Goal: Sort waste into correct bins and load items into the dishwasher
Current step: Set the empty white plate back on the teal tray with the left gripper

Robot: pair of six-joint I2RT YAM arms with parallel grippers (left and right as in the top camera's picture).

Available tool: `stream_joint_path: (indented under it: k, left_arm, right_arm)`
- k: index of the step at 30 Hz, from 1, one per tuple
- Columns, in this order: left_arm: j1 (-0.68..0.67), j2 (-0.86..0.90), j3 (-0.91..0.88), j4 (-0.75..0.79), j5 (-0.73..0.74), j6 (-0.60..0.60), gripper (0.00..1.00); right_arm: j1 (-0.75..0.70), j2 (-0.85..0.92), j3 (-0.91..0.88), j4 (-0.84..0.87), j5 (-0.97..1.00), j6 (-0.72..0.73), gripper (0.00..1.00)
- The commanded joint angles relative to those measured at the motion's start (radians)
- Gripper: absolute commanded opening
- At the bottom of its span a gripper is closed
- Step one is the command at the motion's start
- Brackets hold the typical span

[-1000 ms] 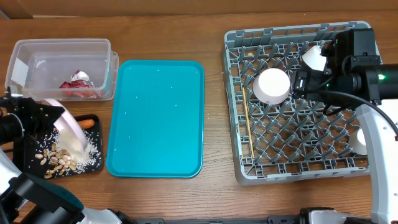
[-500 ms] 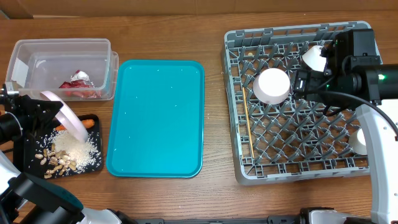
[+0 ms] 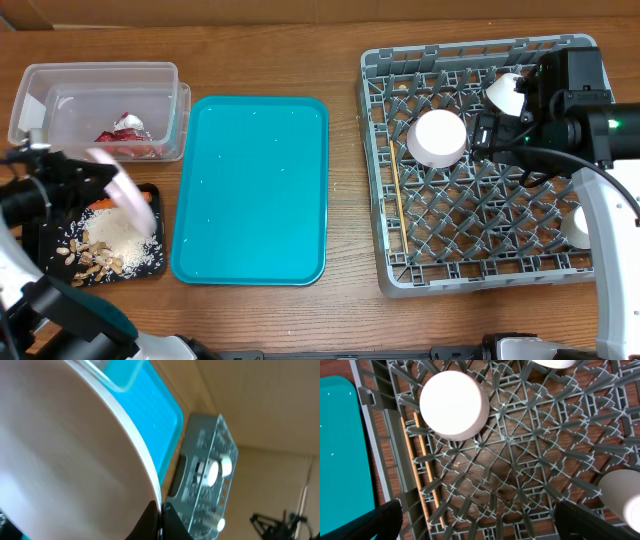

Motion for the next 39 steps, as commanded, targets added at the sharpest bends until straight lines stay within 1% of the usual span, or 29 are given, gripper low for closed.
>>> stream_joint_path:
  k: [1,2,4,5,6,7,8,9,11,13,15,17,20,21,22,24,27,28,30,34,36,37,38,39]
  left_arm:
    - [-0.195,-0.087,0.0,0.002,-0.031,0.061,0.04]
    - [-0.254,-0.097,0.0,0.016,-0.045,0.06,0.04]
    - [-0.419,-0.108,0.0,0.071,-0.082,0.054,0.04]
    - [-0.51,-0.106,0.0,0.108,-0.15,-0.005,0.04]
    - [-0.61,-0.099,0.0,0.15,-0.268,-0.092,0.04]
    - [-0.748,-0.08,0.0,0.198,-0.451,-0.167,0.04]
    - [-0.806,-0.068,0.0,0.215,-0.528,-0.195,0.04]
    - [-0.9,-0.04,0.0,0.236,-0.657,-0.257,0.04]
    - [-1.033,0.021,0.0,0.256,-0.834,-0.388,0.04]
    - [-1.102,0.068,0.0,0.27,-0.887,-0.446,0.04]
    - [-1.178,0.153,0.0,0.291,-0.927,-0.484,0.06]
    - [-1.205,0.202,0.0,0.295,-0.914,-0.489,0.04]
    - [-1.212,0.217,0.002,0.301,-0.902,-0.489,0.05]
    - [-1.212,0.215,0.008,0.3,-0.895,-0.487,0.11]
    - [-1.209,0.212,0.029,0.285,-0.883,-0.47,0.47]
    - [-1.195,0.198,0.11,0.217,-0.872,-0.418,1.0]
    - [-1.154,0.167,0.22,0.117,-0.889,-0.412,1.0]
    - [-1.112,0.143,0.271,0.07,-0.899,-0.414,1.0]
    - [-1.038,0.101,0.32,0.025,-0.898,-0.417,1.0]
    - [-0.79,-0.006,0.34,-0.01,-0.896,-0.449,1.0]
    - [-0.702,-0.024,0.34,-0.014,-0.895,-0.473,1.0]
    - [-0.634,-0.029,0.34,-0.018,-0.88,-0.483,1.0]
    - [-0.6,-0.029,0.34,-0.018,-0.868,-0.483,1.0]
    - [-0.547,-0.029,0.339,-0.019,-0.832,-0.48,1.0]
  right_arm:
    - [0.0,-0.002,0.006,0.032,-0.05,-0.005,1.0]
    - [0.0,-0.002,0.006,0.043,-0.072,-0.005,1.0]
    - [0.0,-0.002,0.006,0.083,-0.154,-0.018,1.0]
    - [0.002,-0.002,0.006,0.1,-0.2,-0.035,1.0]
    - [0.005,-0.002,0.006,0.115,-0.232,-0.035,1.0]
    - [0.019,-0.002,0.006,0.135,-0.264,-0.035,1.0]
    - [0.028,-0.002,0.006,0.141,-0.263,-0.036,1.0]
    - [0.044,-0.002,0.006,0.146,-0.264,-0.05,1.0]
    - [0.075,0.002,0.006,0.148,-0.263,-0.053,1.0]
    - [0.104,0.013,0.006,0.148,-0.263,-0.053,1.0]
    - [0.134,0.033,0.006,0.147,-0.263,-0.053,1.0]
    - [0.158,0.049,0.006,0.148,-0.263,-0.053,0.99]
    - [0.189,0.066,0.006,0.16,-0.263,-0.052,0.99]
    - [0.199,0.071,0.006,0.166,-0.263,-0.052,0.99]
    - [0.219,0.079,0.006,0.18,-0.263,-0.052,0.99]
    - [0.256,0.097,0.006,0.213,-0.263,-0.048,0.99]
    - [0.303,0.118,0.006,0.256,-0.263,-0.048,0.99]
    - [0.328,0.128,0.006,0.28,-0.261,-0.032,0.99]
    - [0.366,0.15,0.006,0.317,-0.26,-0.005,0.98]
    - [0.48,0.241,0.006,0.379,-0.261,0.031,0.9]
    - [0.521,0.282,0.006,0.4,-0.26,0.031,0.86]
    - [0.563,0.323,0.006,0.424,-0.26,0.043,0.84]
    - [0.583,0.344,0.006,0.438,-0.259,0.05,0.82]
    - [0.616,0.382,0.006,0.46,-0.254,0.058,0.78]
